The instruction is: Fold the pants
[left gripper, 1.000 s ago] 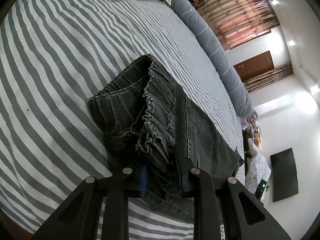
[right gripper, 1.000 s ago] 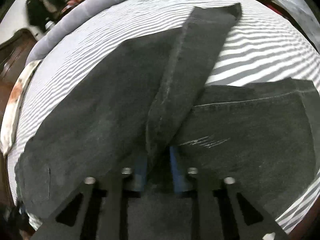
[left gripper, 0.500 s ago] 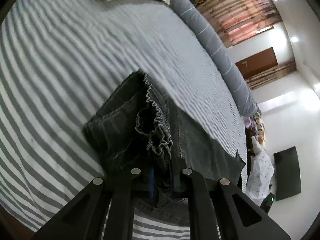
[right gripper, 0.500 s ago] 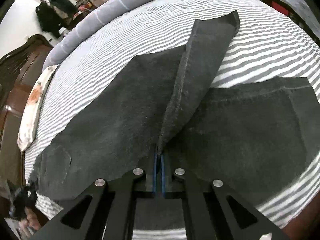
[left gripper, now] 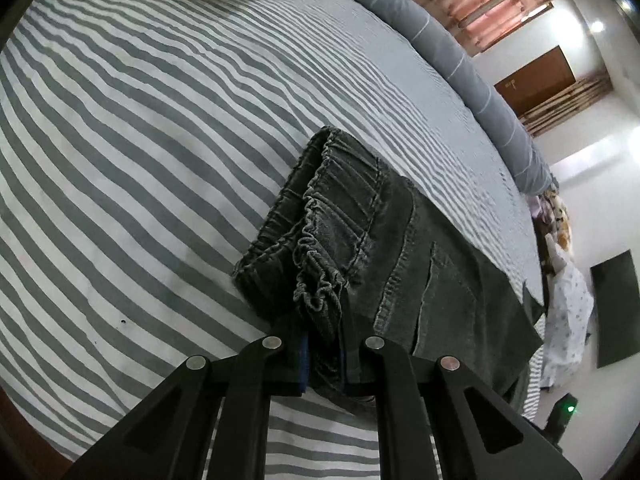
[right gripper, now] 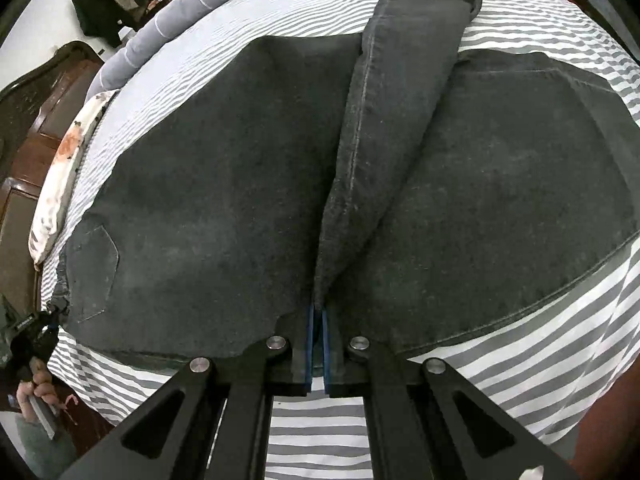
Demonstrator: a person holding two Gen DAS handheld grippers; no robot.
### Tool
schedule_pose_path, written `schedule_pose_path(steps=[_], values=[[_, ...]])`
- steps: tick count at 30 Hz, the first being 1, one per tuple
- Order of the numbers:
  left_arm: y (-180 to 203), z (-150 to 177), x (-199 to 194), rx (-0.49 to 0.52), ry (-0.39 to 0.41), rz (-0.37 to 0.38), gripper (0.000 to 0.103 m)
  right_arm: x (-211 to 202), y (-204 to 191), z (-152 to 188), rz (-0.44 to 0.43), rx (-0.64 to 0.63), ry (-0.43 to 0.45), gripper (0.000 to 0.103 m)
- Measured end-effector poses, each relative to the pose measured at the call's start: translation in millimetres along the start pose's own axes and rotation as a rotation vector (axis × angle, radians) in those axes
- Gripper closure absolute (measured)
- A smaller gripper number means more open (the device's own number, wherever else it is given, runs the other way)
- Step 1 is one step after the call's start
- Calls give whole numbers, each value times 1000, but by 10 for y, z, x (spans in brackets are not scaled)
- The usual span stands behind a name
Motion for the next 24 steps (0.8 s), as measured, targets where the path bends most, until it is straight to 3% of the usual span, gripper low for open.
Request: schedule_pose_path(steps=[6,13,20,21,23,24], values=[[68,30,-14,74,15,-36,92,15,13,33,0,28,5,101],[60,11,-53,34,15,0,92,-31,20,80,1,13,25,101],[13,35,97,30,12,-50,87,53,19,65,-20,-3,14,96],[20,40,84,33,14,-51,86,53,24,58,-38,5,1,92],[15,52,35,38,20,-73,75,32,14,37,-102,46,-28,73],[6,64,7,44,22,-86,72,0,28,16,-110,56,-27,58]])
Point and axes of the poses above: each gripper's, at about its wrist camera, not at the fingertips, and x roughly the way its jaws point, y to its right, z to its underside, the point moved 10 cm from there along x, roughly the way its jaws point, and after that the axes turned 13 degrees about y, right-handed, at the moved point
